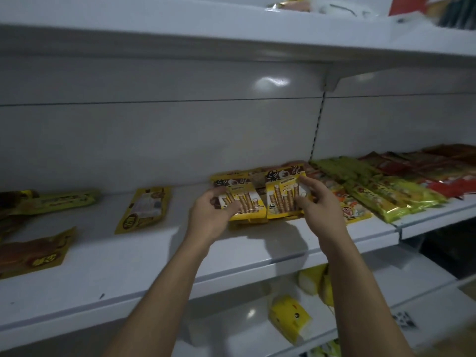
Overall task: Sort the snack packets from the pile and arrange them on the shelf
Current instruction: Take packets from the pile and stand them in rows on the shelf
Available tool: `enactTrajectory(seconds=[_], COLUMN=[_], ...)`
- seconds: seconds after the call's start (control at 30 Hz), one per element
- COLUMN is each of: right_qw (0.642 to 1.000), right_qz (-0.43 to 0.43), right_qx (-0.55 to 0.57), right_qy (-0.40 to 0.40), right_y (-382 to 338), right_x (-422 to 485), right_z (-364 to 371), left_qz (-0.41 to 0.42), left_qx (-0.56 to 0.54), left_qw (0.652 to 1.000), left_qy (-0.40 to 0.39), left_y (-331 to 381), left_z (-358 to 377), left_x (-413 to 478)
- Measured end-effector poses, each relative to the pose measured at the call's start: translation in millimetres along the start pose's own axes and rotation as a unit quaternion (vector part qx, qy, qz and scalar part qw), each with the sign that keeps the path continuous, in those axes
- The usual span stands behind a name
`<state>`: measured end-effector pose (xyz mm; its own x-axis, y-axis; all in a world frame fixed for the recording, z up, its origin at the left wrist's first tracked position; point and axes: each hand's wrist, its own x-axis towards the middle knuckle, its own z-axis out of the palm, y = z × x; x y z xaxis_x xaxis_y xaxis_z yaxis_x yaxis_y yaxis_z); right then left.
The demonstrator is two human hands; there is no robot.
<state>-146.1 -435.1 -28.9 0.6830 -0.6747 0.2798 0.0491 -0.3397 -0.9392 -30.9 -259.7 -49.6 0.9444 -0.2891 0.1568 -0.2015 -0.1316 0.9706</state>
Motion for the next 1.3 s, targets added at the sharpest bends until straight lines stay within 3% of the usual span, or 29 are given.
enactTrajectory(seconds=[0.43, 0.83, 0.93, 1.1, 1.17, 1.3], right_qw=[0.995, 0.995, 0.981, 0.882, 0.859, 0.859], right_qz=[0.066, 0.102, 0.054, -0.026, -0.058, -0.104], right_qx=[0.063, 0.009, -0.186, -0.467, -0.505, -0.475], right_qy=[0.045, 0.002, -0.024, -0.054, -0.064, -0.158], right_y=[24.8, 32.9, 39.7, 49.9, 51.4, 46.6], right_x=[63.4, 166.8, 173.0, 169.6, 165.6, 155.4], right_z=[15.2, 78.2, 86.0, 97.0, 98.7, 95.2], left_qz=[-0.025, -0.038, -0.027, 0.048, 0.082, 0.143], left_qx=[0.047, 0.121, 0.201, 0.397, 0.409, 0.431], left_qw=[0.997, 0.992, 0.977, 0.916, 0.907, 0.888], left_qy=[0.050, -0.025, -0.061, -0.048, -0.060, -0.074], left_y=[-6.7, -28.6, -43.4, -57.1, -52.0, -47.8], left_z=[1.2, 14.5, 21.6, 22.9, 22.4, 22.5], left_x=[50.1, 152.1, 166.7, 169.2, 159.3, 146.1])
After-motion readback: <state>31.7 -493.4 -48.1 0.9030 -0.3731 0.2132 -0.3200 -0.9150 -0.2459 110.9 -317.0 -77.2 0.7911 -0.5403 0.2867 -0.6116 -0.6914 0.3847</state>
